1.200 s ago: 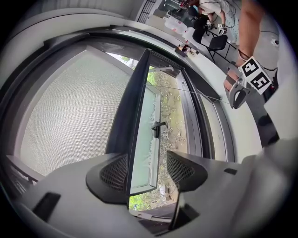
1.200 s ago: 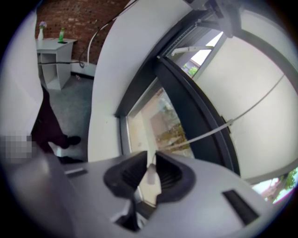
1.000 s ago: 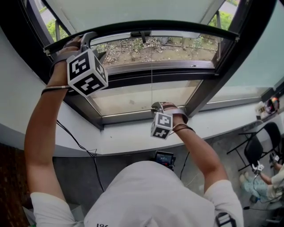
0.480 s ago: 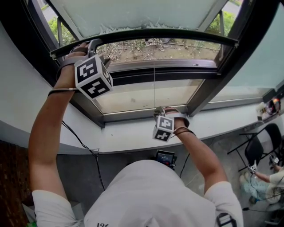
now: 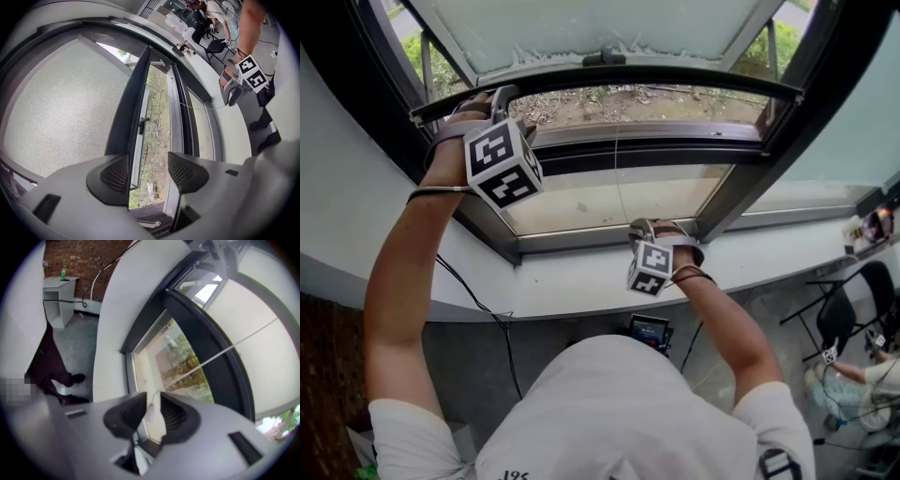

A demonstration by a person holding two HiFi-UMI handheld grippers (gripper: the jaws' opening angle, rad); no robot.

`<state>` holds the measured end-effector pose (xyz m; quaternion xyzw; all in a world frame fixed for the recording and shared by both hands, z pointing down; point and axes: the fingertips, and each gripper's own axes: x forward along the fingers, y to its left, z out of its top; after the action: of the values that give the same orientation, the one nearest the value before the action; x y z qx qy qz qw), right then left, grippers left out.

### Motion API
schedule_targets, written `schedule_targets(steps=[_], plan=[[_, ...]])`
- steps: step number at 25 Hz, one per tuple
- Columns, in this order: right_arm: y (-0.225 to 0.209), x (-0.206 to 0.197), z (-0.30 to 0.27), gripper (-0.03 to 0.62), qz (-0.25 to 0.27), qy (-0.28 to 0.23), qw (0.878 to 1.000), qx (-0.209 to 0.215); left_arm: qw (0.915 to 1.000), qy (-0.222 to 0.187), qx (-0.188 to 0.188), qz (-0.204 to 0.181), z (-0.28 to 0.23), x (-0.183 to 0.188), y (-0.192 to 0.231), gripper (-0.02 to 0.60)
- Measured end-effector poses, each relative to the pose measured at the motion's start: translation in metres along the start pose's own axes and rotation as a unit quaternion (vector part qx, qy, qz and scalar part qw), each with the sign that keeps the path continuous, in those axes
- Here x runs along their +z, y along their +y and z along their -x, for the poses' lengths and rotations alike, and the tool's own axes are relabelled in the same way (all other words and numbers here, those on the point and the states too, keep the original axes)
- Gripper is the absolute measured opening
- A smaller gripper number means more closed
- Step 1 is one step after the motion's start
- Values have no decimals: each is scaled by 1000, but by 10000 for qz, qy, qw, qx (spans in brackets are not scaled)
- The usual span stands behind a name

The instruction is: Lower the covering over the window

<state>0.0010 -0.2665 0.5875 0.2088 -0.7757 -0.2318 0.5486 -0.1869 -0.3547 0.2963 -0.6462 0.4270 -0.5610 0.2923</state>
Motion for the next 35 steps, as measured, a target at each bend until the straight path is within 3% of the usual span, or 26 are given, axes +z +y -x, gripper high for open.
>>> schedule_targets(steps=[3, 11, 18, 21, 29, 35], plan=[[-20, 6, 9, 139, -123, -193, 9995, -210, 10000, 20, -89, 27, -5, -3, -10, 256], [-112, 26, 56, 144, -103, -609, 9905, -1228, 9995, 83, -301, 88, -20, -11, -42, 256], [-218, 34, 110, 143, 267, -696, 9591, -2731, 9994, 126, -322, 64, -22, -11, -45, 256], [-253, 32, 124, 144, 493, -499, 9473, -3126, 9993, 145, -331, 60, -23, -12, -45, 256], [-267, 30, 130, 133, 941, -286, 9352, -3403, 9993, 176, -316, 36, -25, -12, -48, 256], [-274, 19, 115, 133, 1028, 92, 9425, -3178, 9993, 191, -328, 23, -27, -14, -51, 256]])
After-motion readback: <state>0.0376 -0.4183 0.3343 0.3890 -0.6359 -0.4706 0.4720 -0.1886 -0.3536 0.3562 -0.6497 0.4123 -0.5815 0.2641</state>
